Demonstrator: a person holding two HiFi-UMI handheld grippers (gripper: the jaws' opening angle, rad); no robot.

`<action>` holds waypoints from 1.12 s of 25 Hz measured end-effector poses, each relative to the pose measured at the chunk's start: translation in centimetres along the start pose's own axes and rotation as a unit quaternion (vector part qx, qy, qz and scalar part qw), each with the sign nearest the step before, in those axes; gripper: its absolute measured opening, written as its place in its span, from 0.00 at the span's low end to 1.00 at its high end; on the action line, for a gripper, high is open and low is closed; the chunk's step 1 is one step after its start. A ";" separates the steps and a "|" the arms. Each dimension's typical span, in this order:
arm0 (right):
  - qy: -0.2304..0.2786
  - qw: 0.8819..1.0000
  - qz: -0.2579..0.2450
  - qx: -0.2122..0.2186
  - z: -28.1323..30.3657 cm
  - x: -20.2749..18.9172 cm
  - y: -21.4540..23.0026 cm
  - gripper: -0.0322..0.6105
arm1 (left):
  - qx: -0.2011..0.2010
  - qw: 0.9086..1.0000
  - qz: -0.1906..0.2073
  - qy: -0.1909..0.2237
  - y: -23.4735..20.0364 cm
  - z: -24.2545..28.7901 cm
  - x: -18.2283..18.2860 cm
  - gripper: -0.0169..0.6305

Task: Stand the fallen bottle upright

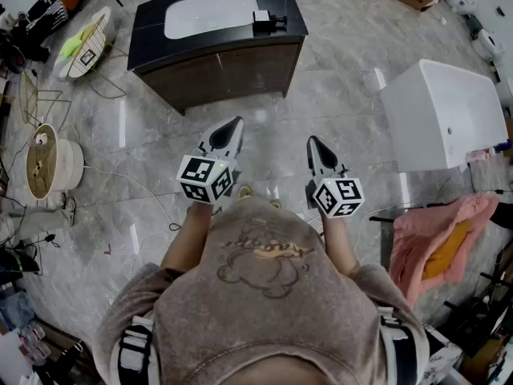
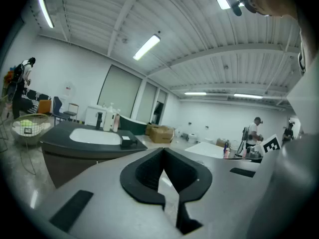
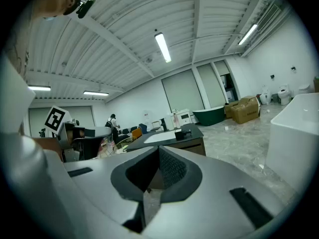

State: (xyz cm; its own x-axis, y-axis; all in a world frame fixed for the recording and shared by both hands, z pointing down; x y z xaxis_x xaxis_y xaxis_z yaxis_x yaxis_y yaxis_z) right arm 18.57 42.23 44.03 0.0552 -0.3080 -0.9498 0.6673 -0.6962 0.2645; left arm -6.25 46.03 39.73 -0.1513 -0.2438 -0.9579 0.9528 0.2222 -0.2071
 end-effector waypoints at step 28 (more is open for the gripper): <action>0.012 0.999 -0.001 -0.036 11.7 0.4 1.3 0.05 | -0.057 0.998 -0.016 0.009 -9.9 8.0 1.7 0.06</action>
State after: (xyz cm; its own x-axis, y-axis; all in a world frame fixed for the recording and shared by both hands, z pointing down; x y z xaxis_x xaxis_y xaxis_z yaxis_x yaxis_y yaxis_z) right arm 10.79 33.64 45.89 0.0711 -0.2893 -0.9546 0.7197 -0.6477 0.2499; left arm -13.86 35.90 41.79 -0.1874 -0.2367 -0.9534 0.9114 0.3201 -0.2586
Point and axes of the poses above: the fingertips, and each gripper's own axes: z forward along the fingers, y to its right, x out of its top, the point moved 7 cm from there along -z, backward along the fingers, and after that the axes turned 4 degrees about x, right-handed, at the moved point
